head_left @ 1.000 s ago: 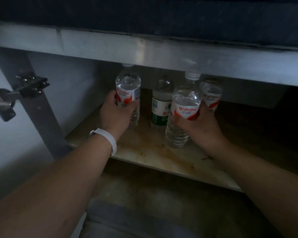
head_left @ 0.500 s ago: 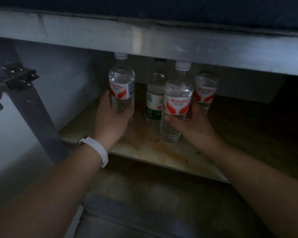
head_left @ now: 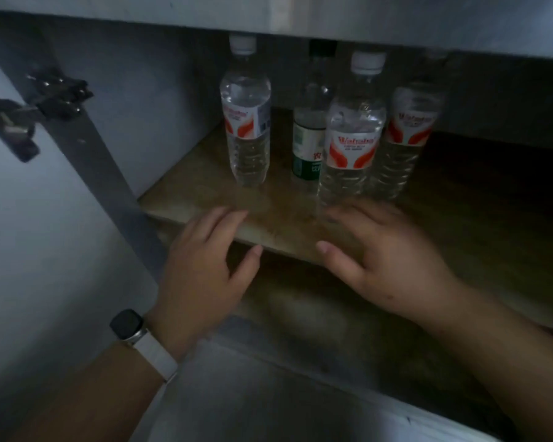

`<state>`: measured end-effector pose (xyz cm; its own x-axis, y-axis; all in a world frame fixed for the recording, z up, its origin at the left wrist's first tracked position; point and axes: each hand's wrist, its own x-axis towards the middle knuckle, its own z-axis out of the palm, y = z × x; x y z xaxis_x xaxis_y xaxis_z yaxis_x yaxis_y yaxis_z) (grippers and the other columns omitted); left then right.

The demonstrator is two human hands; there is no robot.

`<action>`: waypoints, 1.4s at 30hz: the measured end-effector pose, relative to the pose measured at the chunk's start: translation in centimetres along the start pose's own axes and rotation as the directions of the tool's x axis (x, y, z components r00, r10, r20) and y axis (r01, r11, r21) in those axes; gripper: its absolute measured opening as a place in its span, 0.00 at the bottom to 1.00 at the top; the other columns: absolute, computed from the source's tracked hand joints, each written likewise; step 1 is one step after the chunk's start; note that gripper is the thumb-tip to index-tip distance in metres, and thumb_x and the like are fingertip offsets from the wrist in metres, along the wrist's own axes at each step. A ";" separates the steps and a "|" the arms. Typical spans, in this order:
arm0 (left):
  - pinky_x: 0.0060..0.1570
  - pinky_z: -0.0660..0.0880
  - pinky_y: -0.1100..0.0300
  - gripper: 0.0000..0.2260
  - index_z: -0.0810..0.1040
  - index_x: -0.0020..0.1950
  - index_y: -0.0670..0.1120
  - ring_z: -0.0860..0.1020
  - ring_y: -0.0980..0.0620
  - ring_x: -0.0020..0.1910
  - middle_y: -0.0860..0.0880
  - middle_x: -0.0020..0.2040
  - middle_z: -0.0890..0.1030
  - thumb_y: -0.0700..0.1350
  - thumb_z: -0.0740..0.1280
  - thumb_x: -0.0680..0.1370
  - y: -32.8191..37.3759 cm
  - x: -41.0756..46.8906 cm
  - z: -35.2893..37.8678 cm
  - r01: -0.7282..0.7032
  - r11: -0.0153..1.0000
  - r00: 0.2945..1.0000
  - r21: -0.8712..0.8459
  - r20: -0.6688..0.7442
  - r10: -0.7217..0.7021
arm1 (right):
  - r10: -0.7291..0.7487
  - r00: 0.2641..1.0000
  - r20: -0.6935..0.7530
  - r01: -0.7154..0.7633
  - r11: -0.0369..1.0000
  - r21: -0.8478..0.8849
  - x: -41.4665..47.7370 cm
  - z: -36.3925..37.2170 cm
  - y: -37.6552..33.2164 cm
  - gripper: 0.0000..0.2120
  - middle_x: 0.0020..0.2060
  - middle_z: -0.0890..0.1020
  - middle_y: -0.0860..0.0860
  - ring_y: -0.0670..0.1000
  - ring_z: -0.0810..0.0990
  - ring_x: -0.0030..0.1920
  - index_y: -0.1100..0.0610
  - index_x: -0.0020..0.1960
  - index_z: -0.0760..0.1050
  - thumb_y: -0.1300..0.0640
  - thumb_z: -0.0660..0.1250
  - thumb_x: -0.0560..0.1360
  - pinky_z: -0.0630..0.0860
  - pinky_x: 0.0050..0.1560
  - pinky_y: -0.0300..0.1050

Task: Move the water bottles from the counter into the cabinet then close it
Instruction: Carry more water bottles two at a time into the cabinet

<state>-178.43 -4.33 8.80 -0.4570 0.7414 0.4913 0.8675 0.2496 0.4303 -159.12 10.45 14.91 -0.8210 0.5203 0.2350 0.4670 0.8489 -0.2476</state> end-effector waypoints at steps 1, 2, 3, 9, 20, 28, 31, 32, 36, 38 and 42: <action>0.62 0.70 0.50 0.22 0.76 0.69 0.45 0.74 0.44 0.64 0.44 0.65 0.78 0.56 0.64 0.78 0.4 -0.4 -0.7 -0.019 0.999 1.000 0.034 0.021 0.019 | -0.045 0.999 0.006 0.045 0.998 -0.048 0.0 -0.1 -0.7 0.28 0.66 0.74 0.46 0.48 0.71 0.64 0.46 0.70 0.70 0.35 0.54 0.76 0.71 0.55 0.44; 0.62 0.72 0.47 0.22 0.76 0.68 0.45 0.75 0.43 0.64 0.44 0.65 0.78 0.56 0.64 0.79 0.9 -0.8 -1.5 -0.030 0.997 0.998 0.068 0.055 0.026 | -0.087 0.996 0.007 0.088 0.993 -0.074 -0.1 -0.3 -1.5 0.27 0.64 0.76 0.48 0.51 0.74 0.62 0.49 0.68 0.72 0.36 0.54 0.76 0.74 0.53 0.47; 0.61 0.73 0.45 0.22 0.76 0.68 0.45 0.75 0.42 0.64 0.44 0.65 0.78 0.56 0.64 0.79 1.4 -1.1 -2.6 -0.034 0.994 0.995 0.109 0.093 0.024 | -0.119 0.993 0.010 0.120 0.989 -0.085 -0.2 -0.5 -2.2 0.26 0.62 0.77 0.50 0.53 0.76 0.60 0.50 0.66 0.74 0.36 0.55 0.76 0.75 0.51 0.49; 0.59 0.73 0.44 0.21 0.78 0.67 0.45 0.76 0.39 0.62 0.44 0.66 0.78 0.54 0.66 0.76 5.4 -3.0 -11.5 -0.059 0.956 0.961 0.288 0.275 -0.024 | -0.149 0.978 0.146 0.159 0.986 -0.058 -2.0 -5.3 -7.4 0.26 0.58 0.80 0.55 0.60 0.78 0.58 0.55 0.63 0.78 0.40 0.57 0.76 0.77 0.51 0.54; 0.64 0.71 0.44 0.22 0.80 0.65 0.46 0.76 0.40 0.65 0.44 0.66 0.79 0.55 0.60 0.78 16.7 -1.5 -31.0 -0.109 0.942 0.879 0.318 0.474 -0.059 | -0.241 0.893 0.381 0.274 0.961 -0.036 -5.6 -24.6 -15.8 0.26 0.59 0.80 0.57 0.62 0.78 0.59 0.55 0.62 0.78 0.41 0.55 0.75 0.77 0.55 0.56; 0.68 0.69 0.45 0.22 0.78 0.68 0.48 0.75 0.43 0.68 0.46 0.66 0.79 0.58 0.57 0.80 25.2 5.8 -42.1 -0.223 0.934 0.885 0.280 0.459 0.074 | -0.174 0.949 0.263 0.207 0.973 -0.103 -5.2 -39.9 -18.8 0.24 0.61 0.79 0.54 0.60 0.77 0.61 0.52 0.63 0.78 0.41 0.56 0.75 0.73 0.61 0.54; 0.68 0.70 0.42 0.22 0.78 0.69 0.47 0.75 0.43 0.69 0.45 0.68 0.78 0.57 0.60 0.80 28.0 8.7 -44.6 -0.298 0.925 0.889 0.236 0.422 0.179 | -0.124 0.969 0.214 0.160 0.974 -0.159 -5.7 -44.5 -19.1 0.24 0.63 0.78 0.54 0.59 0.76 0.63 0.52 0.64 0.77 0.40 0.58 0.76 0.72 0.63 0.54; 0.68 0.70 0.42 0.22 0.79 0.69 0.47 0.75 0.42 0.69 0.45 0.69 0.78 0.57 0.61 0.80 28.8 9.5 -45.2 -0.319 0.922 0.891 0.220 0.400 0.213 | -0.101 0.976 0.191 0.136 0.975 -0.176 -5.9 -45.8 -19.2 0.24 0.64 0.78 0.54 0.59 0.76 0.64 0.52 0.64 0.77 0.41 0.59 0.76 0.72 0.64 0.54; 0.70 0.67 0.41 0.22 0.78 0.70 0.48 0.73 0.42 0.70 0.45 0.70 0.77 0.56 0.62 0.80 31.2 12.2 -46.7 -0.413 0.900 0.869 0.137 0.355 0.345 | 0.026 0.995 0.101 0.000 0.969 -0.248 -7.0 -50.4 -19.6 0.26 0.65 0.78 0.54 0.59 0.75 0.66 0.53 0.66 0.77 0.41 0.57 0.76 0.71 0.65 0.55; 0.71 0.66 0.42 0.22 0.78 0.69 0.47 0.72 0.42 0.71 0.44 0.70 0.77 0.56 0.62 0.80 32.2 13.2 -47.1 -0.472 0.877 0.844 0.094 0.337 0.418 | 0.095 0.994 0.060 -0.074 0.954 -0.291 -8.1 -52.3 -20.1 0.26 0.65 0.78 0.54 0.58 0.75 0.66 0.53 0.67 0.76 0.40 0.57 0.76 0.70 0.66 0.55; 0.72 0.66 0.41 0.21 0.78 0.70 0.47 0.72 0.42 0.72 0.44 0.70 0.77 0.56 0.62 0.80 34.5 14.9 -46.9 -0.588 0.809 0.770 -0.005 0.304 0.561 | 0.235 0.971 -0.043 -0.234 0.904 -0.359 -11.1 -55.8 -20.6 0.27 0.65 0.78 0.53 0.57 0.74 0.67 0.53 0.68 0.76 0.38 0.56 0.77 0.69 0.67 0.54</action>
<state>-164.48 -13.89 66.47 0.1950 0.9003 0.3891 0.9694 -0.2373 0.0632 -141.30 -7.62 69.82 -0.6735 0.7086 0.2104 0.7322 0.6786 0.0583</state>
